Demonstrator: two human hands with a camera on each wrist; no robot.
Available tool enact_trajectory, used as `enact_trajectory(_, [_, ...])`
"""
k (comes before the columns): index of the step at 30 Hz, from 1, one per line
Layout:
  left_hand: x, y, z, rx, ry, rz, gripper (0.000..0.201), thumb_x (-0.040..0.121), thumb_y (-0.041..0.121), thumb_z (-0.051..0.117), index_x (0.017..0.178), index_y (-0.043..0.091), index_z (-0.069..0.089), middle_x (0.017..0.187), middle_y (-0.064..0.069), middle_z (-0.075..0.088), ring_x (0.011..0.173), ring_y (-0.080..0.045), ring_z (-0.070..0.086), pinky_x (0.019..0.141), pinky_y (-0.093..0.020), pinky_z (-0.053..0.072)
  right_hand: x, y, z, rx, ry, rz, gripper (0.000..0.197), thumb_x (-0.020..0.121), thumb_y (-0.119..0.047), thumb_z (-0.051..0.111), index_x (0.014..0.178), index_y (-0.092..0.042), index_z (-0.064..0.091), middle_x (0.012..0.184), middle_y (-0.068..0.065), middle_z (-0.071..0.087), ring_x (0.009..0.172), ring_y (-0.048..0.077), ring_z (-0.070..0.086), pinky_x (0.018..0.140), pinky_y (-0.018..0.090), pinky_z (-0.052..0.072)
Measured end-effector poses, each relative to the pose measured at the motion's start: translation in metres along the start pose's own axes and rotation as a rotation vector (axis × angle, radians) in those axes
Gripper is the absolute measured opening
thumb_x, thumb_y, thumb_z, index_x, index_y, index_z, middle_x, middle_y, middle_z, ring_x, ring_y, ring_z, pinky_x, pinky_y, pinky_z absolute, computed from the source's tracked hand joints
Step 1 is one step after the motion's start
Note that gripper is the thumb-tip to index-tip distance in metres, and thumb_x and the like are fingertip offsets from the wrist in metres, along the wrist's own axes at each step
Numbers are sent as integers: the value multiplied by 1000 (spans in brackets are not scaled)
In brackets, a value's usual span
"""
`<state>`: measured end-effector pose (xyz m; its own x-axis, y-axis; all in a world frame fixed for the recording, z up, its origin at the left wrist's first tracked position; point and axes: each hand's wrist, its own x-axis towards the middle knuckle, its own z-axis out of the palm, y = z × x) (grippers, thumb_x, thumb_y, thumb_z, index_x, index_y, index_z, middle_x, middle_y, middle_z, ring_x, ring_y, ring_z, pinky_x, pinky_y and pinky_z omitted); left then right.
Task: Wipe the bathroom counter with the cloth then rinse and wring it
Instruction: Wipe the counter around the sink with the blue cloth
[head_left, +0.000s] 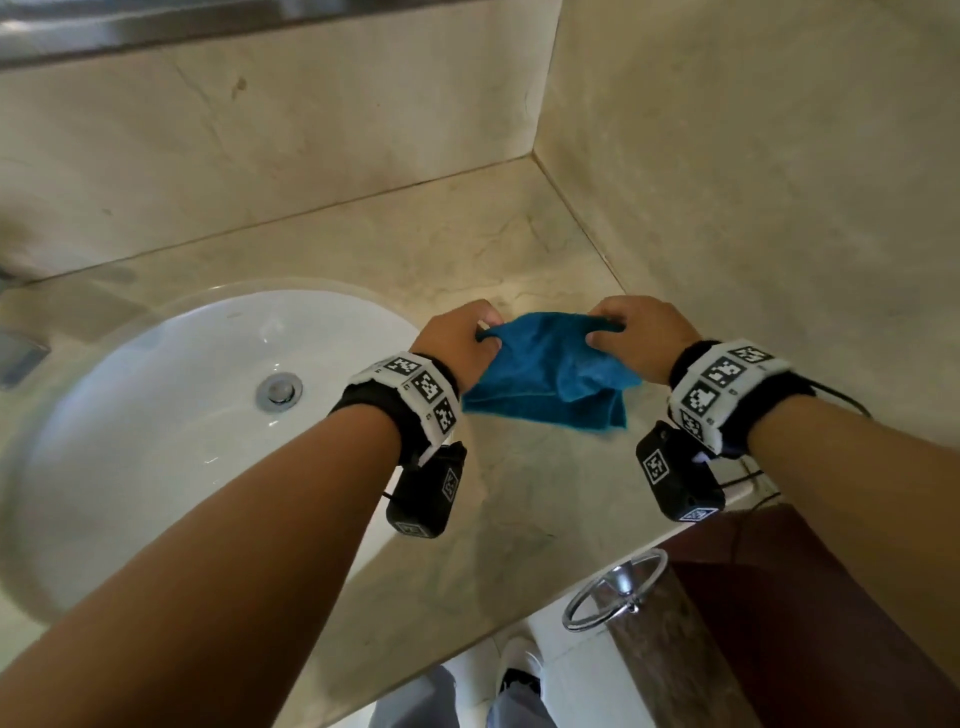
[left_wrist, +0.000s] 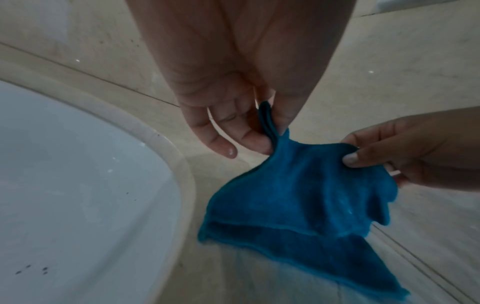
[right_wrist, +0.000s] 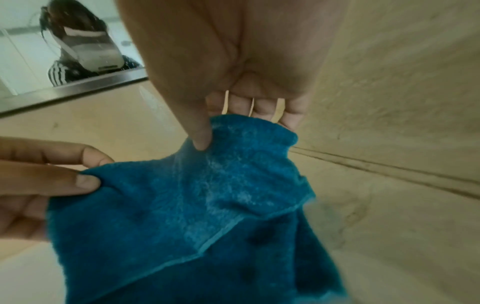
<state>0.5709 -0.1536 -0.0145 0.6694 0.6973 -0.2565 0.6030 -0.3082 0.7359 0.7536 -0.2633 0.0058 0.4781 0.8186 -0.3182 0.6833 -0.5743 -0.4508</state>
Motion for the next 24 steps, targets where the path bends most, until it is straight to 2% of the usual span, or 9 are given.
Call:
enact_trajectory(2, [1,7,-1,-59,8,10,10,92,14,50,97,21,55,84,-2,60,63,-11,55,51,-7,37,2,-3,2,84,52,-10,18,89,-21,57,106,-18,63,103,6,65,95,21,58,78,25,40])
enact_trajectory(5, [1,18,-9,-45,13,45,12,90,14,46,84,19,55,83,-3,59,78,-19,55,66,-23,41,0,-15,-2,345,27,-46,12,89,-7,52,95,-15,59,91,9,64,85,23,60,78,34,47])
enact_trajectory(8, [1,25,-28,-60,-53,44,24,89,16,41,68,13,54,70,-1,53,76,-20,48,70,-29,37,-7,-27,-17,508,-66,-110,24,82,8,44,77,-12,57,75,3,57,68,9,52,67,21,42])
enact_trajectory(10, [-3,31,-42,-128,-127,76,31,76,26,42,70,-2,54,69,-6,48,72,-18,45,69,-28,35,-10,-34,-24,445,-103,-190,32,81,9,48,68,-18,57,76,-4,55,68,1,51,69,11,39])
enact_trajectory(12, [-5,36,-50,-157,-157,135,48,63,31,41,77,-13,55,80,-13,47,76,-19,44,72,-30,37,-11,-40,-28,380,-107,-229,35,82,8,54,65,-21,56,81,-9,56,74,-5,51,73,6,37])
enact_trajectory(14, [-5,38,-51,-155,-140,122,49,65,28,40,84,-12,58,92,-10,47,87,-16,45,76,-28,38,-11,-46,-30,490,-167,-201,31,82,9,50,67,-17,57,86,-1,61,72,0,53,70,12,41])
enact_trajectory(18, [-1,29,-41,-239,-150,53,13,88,9,46,87,9,59,132,-4,50,122,-14,44,93,-21,32,-14,-52,-32,722,-295,-168,7,68,-17,55,64,-11,55,74,9,55,71,14,54,68,22,47])
enact_trajectory(20, [-1,26,-37,-288,-177,57,15,90,3,45,88,12,57,142,-3,43,132,-12,38,93,-18,28,-16,-55,-33,679,-297,-183,20,63,-29,67,60,-17,50,75,12,47,71,19,49,68,24,43])
enact_trajectory(24, [-5,28,-36,-349,-178,117,24,87,0,51,77,22,53,145,-2,40,135,-7,33,96,-17,28,-20,-59,-37,601,-291,-232,22,63,-6,62,63,-14,42,75,10,43,71,21,42,67,31,35])
